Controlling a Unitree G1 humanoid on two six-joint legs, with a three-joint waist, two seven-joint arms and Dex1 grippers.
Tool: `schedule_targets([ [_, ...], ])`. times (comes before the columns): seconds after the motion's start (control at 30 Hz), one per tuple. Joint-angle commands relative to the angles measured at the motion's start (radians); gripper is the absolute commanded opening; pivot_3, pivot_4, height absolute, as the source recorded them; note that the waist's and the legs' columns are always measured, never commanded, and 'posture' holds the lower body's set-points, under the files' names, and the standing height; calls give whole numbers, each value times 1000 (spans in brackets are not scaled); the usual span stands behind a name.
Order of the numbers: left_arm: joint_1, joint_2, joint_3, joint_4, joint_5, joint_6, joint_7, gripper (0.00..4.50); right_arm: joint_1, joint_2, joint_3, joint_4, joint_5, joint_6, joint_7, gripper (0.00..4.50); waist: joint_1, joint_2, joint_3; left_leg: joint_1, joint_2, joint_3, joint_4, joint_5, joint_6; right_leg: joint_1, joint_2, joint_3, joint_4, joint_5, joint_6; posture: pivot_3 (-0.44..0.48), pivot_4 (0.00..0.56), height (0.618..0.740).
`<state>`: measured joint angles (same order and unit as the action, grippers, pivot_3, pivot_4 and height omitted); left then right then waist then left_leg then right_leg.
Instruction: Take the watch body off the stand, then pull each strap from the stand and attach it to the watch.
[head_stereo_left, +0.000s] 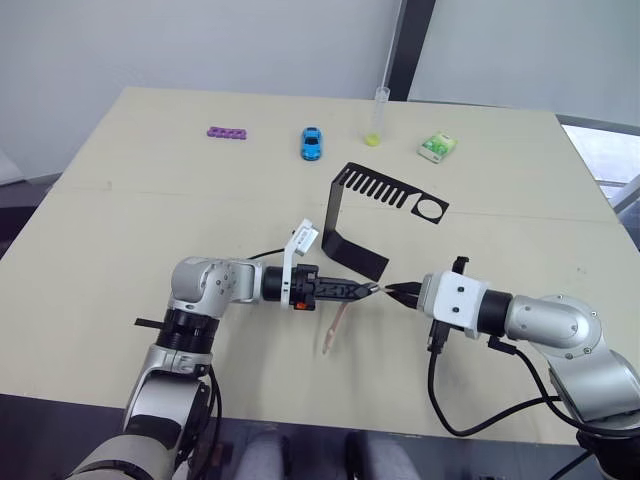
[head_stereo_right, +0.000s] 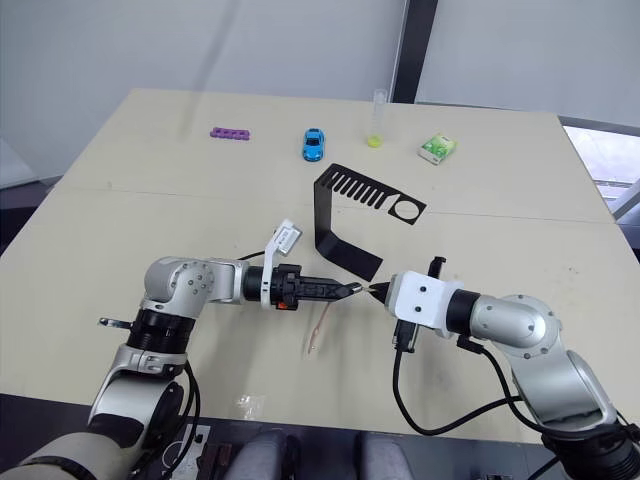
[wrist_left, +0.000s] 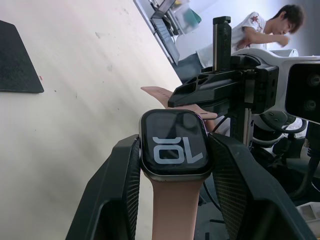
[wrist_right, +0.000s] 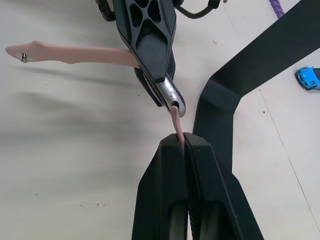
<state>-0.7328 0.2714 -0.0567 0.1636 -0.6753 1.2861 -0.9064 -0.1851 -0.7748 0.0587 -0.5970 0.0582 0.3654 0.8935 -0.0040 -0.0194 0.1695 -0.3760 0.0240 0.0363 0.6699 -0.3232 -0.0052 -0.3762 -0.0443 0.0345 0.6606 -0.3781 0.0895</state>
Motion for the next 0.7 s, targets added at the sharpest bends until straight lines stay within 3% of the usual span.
schedule_targets([
  [0.03,-20,-31,-14,-53,-46,-1,-16,1583,-16,10,-6,-42,15,-13,-22,0,0,0,0,0,0,0,0,0,0,0,0,0,0,0,0,0,150,740],
  [0.7,-34,-48,4,-45,-54,10,-7,1583,-19,23,-2,-42,22,22,-33,0,0,0,0,0,0,0,0,0,0,0,0,0,0,0,0,0,150,740],
])
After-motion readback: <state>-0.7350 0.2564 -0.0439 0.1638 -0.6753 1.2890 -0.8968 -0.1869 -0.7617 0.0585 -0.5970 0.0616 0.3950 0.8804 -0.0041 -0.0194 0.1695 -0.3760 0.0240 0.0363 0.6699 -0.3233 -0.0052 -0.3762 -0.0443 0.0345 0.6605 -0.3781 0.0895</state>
